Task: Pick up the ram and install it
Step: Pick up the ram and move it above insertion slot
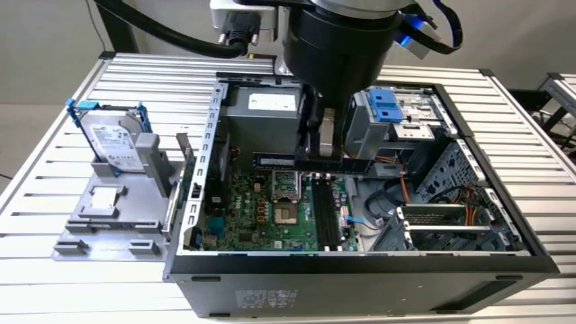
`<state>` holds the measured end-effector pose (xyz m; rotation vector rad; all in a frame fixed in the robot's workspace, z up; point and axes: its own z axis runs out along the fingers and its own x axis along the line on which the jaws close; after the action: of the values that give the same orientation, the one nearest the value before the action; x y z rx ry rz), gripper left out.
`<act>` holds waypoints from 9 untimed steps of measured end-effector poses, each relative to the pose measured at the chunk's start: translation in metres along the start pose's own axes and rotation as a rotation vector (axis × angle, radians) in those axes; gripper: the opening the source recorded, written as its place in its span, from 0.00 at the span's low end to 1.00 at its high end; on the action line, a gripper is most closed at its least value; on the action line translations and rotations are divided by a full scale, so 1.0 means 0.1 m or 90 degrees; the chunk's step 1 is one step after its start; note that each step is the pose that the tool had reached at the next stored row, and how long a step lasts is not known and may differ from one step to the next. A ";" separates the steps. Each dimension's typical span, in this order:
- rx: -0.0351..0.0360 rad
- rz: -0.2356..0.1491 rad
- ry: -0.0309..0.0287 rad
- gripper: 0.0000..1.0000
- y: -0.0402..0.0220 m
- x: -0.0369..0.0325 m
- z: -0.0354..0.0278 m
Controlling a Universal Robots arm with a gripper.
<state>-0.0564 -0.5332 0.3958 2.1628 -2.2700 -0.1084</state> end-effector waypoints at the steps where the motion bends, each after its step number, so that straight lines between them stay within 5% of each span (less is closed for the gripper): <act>1: 0.0000 0.000 0.0000 0.00 -0.027 -0.001 -0.001; 9: 0.0000 0.000 0.0000 0.00 -0.248 -0.012 -0.012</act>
<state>-0.0316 -0.5332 0.3958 2.1629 -2.2700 -0.1084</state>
